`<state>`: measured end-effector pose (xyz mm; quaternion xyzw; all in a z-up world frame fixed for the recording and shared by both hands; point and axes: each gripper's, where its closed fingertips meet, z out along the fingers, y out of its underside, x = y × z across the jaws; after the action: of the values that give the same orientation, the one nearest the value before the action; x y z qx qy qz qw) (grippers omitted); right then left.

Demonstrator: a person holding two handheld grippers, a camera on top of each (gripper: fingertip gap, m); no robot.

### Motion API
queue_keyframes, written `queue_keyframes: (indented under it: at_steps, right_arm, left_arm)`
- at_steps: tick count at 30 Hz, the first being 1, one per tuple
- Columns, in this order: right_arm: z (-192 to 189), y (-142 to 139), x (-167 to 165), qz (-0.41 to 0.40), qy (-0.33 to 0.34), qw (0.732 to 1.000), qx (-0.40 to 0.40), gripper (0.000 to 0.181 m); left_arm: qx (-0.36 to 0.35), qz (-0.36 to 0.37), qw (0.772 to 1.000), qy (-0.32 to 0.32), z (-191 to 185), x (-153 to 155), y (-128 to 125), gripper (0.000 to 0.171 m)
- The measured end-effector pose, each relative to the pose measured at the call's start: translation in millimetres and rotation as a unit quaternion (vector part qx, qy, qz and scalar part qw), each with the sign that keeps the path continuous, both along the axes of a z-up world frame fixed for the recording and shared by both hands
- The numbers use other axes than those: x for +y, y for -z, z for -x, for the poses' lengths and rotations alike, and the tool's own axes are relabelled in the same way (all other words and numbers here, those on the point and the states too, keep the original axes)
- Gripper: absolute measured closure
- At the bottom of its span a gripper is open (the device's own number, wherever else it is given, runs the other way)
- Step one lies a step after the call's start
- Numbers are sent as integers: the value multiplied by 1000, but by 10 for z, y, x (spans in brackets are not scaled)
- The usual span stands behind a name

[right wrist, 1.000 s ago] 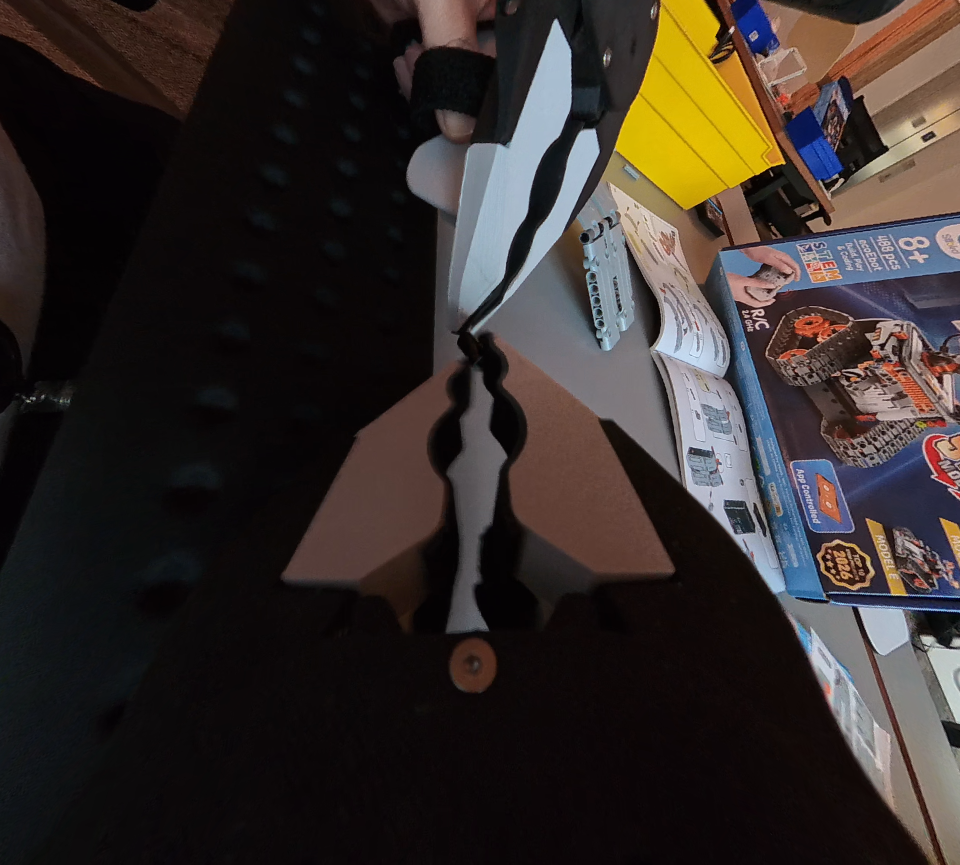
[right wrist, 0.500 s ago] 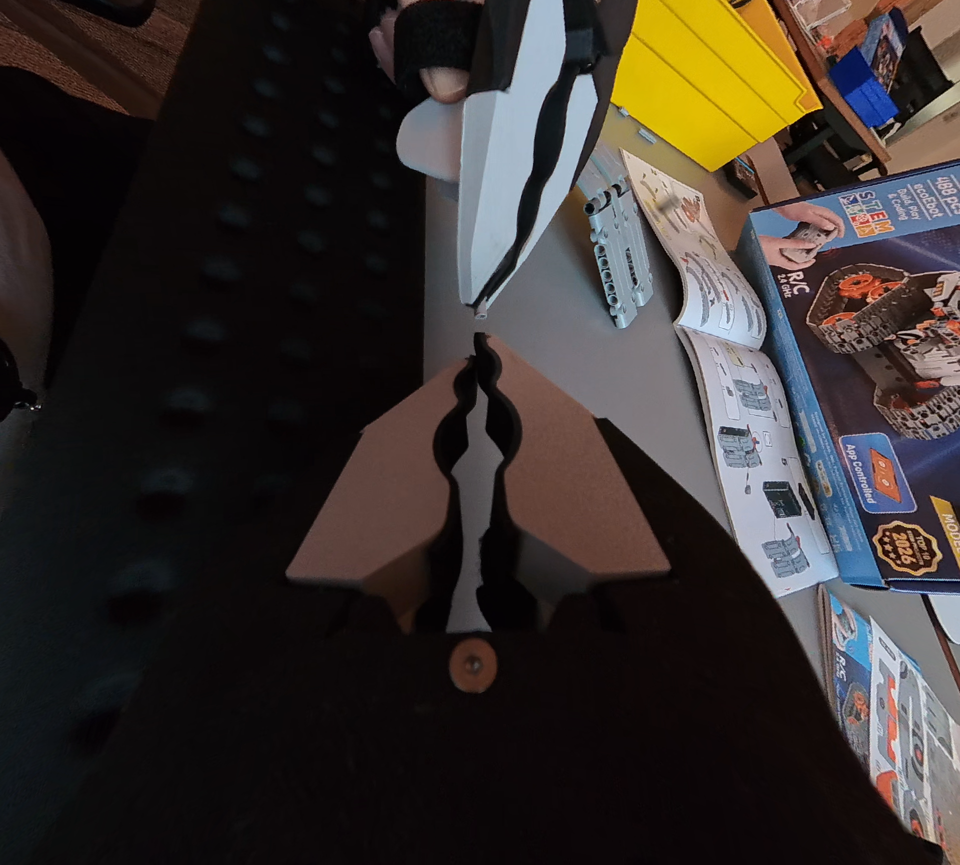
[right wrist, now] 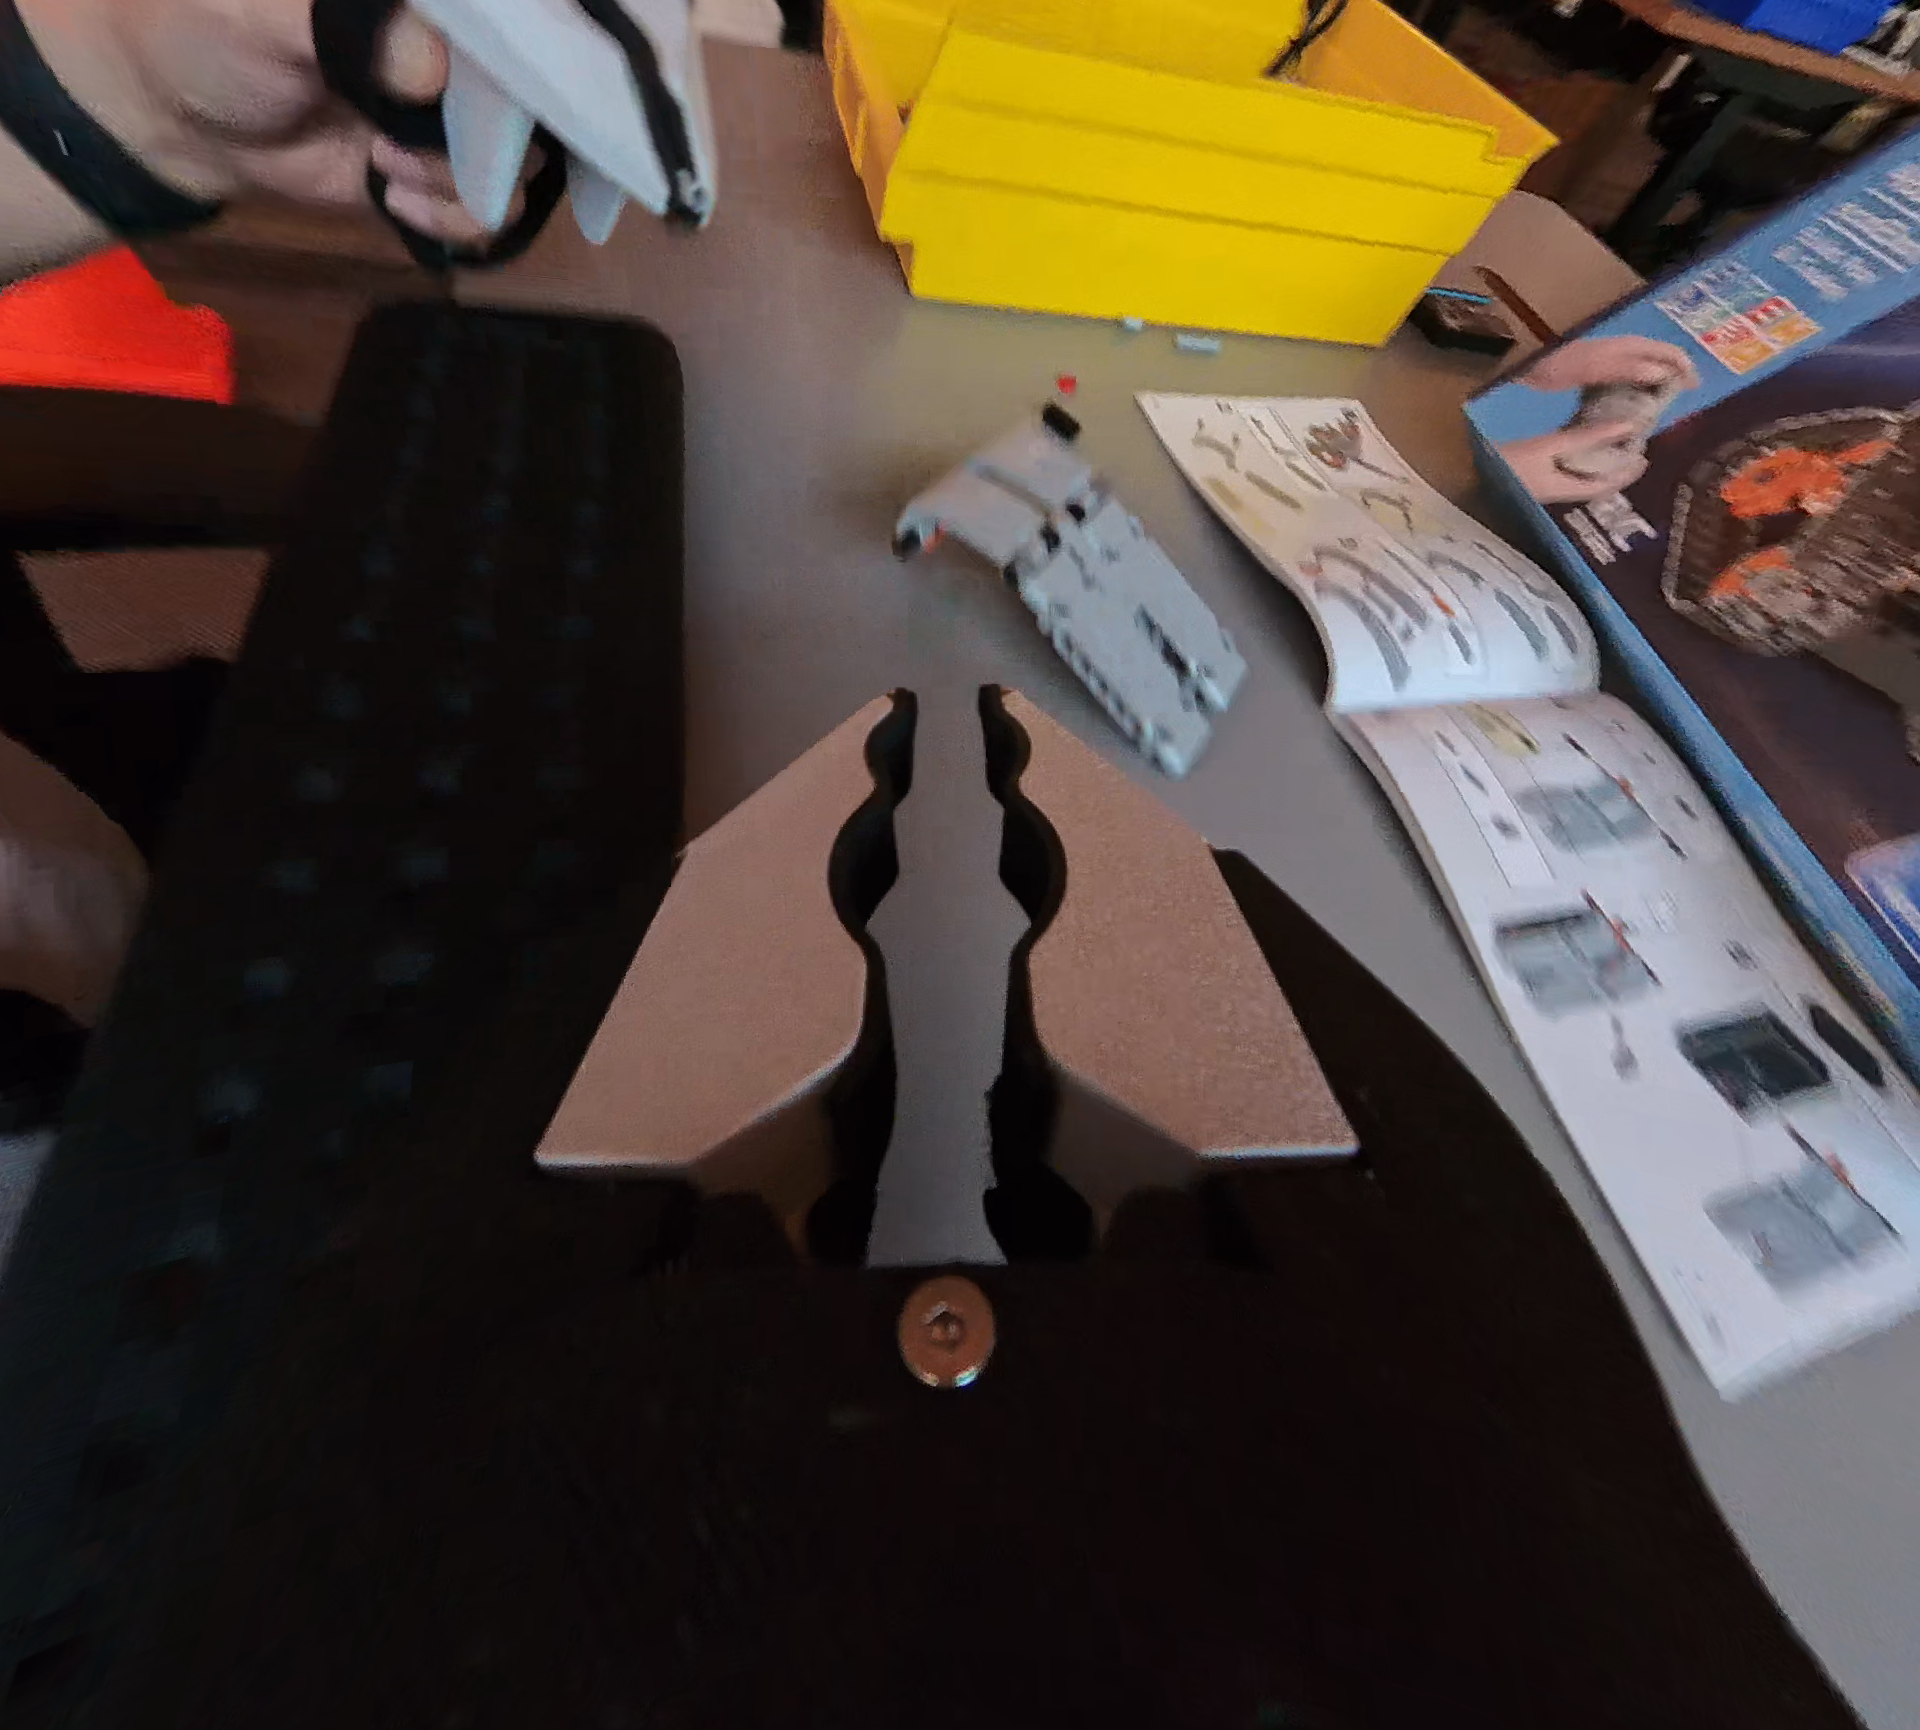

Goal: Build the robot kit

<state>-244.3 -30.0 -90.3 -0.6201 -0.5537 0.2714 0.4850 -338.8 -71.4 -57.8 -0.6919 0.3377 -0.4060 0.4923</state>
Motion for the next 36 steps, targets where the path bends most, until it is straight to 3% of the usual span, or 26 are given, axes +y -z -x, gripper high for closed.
queue_keyframes:
  at_steps: [4, 9, 19, 21, 23, 25, 28, 33, 36]
  right_arm:
    - [653, -292, 109, 52, -58, 997, 26, 165]
    - [1299, -231, 176, 28, -114, 991, -64, 164]
    - [1751, -273, 197, -9, -130, 983, -129, 164]
    - [1917, -333, 44, 26, -150, 983, -106, 164]
    - [2385, -371, -427, 91, -216, 971, -54, 156]
    - [2981, -114, -807, 98, -248, 961, -72, 139]
    - [3510, 415, -984, 120, -219, 953, -171, 143]
    - [3685, 577, -884, 134, -136, 965, -181, 145]
    - [3698, 728, -890, 142, -119, 960, -211, 148]
  left_arm:
    - [-8, -47, 995, -83, 592, -73, -111, 169]
    - [-30, -69, 983, -166, 1276, -183, -198, 169]
    - [-45, -130, 944, -300, 2459, -616, -456, 169]
    - [-46, -141, 936, -321, 2626, -722, -495, 169]
    - [-48, -148, 928, -337, 2754, -787, -509, 169]
    - [-54, -152, 921, -355, 2869, -834, -496, 169]
    - [-88, -166, 916, -356, 2943, -983, -543, 169]
    - [-80, -150, 917, -362, 3066, -1150, -391, 169]
    - [-81, -142, 920, -356, 3119, -1205, -315, 169]
